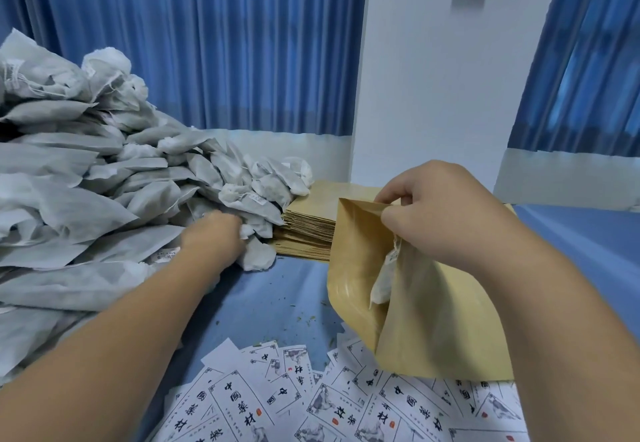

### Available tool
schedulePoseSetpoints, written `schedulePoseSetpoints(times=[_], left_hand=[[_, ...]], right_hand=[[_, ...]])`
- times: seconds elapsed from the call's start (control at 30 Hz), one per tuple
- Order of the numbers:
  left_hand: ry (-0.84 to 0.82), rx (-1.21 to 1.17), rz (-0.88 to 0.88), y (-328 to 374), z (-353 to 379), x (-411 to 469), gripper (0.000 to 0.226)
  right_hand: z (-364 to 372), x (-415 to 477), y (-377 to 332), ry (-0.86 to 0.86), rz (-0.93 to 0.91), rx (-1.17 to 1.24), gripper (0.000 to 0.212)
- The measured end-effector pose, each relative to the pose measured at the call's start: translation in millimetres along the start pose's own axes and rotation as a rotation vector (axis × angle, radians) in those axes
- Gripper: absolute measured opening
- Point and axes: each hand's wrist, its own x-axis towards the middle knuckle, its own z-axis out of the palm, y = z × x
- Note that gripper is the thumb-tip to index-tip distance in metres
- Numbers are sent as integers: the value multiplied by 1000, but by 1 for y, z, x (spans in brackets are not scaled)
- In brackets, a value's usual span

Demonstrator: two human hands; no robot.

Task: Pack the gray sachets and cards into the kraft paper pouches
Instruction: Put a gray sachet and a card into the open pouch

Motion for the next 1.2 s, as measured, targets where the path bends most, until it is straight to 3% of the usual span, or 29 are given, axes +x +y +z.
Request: schedulePoseSetpoints(times=[0.13,0.23,0.33,0.43,0.5,0.57,0.63,0.77,0.83,1.03,1.13,1.2], left_hand=[[125,-157,80,-3,-14,-7,23],[203,-455,251,-1,-32,-23,11],[195,-675,274,8,-56,-37,10],[52,-685,280,14,-72,-47,8],[-36,-494,372,22,-75,-55,7],[-79,-338,491,37,-72,-66,23],[-177,-350,578,51,-62,-74,27],[-610,-342,659,59,-50,-78,73],[-716,-349,657,54,-49,-75,88],[-502,-327,778,54,-31,-68,96],[-274,-481,860,60,-10,-70,77],[-160,-435,903,61,5,-72,67]], right_hand=[[-3,1,3,1,0,11,27],[-5,1,5,12,9,26,27],[-6,0,5,9,14,29,28],[-5,0,5,-5,7,18,28],[-5,0,5,-4,5,11,27],[-7,0,6,7,10,23,27],[-7,0,7,8,14,45,26],[-9,0,10,-7,28,44,26],[-12,0,12,1,43,40,25],[-15,-2,14,16,61,65,25],[-14,-2,14,2,63,68,26],[-14,-2,14,2,61,67,26]])
